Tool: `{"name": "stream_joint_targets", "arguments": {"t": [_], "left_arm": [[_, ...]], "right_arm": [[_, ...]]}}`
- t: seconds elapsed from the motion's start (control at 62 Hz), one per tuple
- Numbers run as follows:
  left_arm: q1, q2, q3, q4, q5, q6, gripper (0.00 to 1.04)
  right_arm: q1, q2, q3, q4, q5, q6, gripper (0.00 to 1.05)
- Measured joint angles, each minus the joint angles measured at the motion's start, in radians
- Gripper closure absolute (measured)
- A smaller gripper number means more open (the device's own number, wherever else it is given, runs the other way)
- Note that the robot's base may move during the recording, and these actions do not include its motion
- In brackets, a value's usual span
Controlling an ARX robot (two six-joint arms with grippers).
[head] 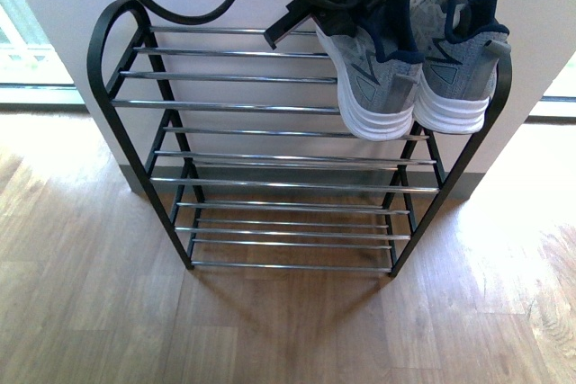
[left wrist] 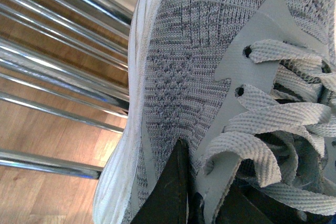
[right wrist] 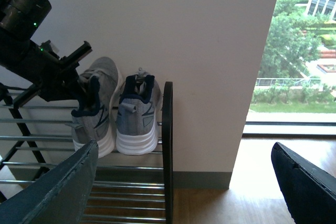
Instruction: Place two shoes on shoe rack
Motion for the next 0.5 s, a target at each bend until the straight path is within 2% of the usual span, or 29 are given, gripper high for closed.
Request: {"name": "stream_joint_targets", "arguments": {"t": [0.274,0.5], "left_arm": [[0.000,0.031,0.058,-0.086,-0.021,0.081,1.03],[-0.013,0.104,0.212,-0.192,0.018,0.265,1.03]], "right_arm": [[0.000,0.000,0.000,0.000,0.000,0.000,0.09],[0.000,0.000,0.000,0.000,0.000,0.000,0.09]]}}
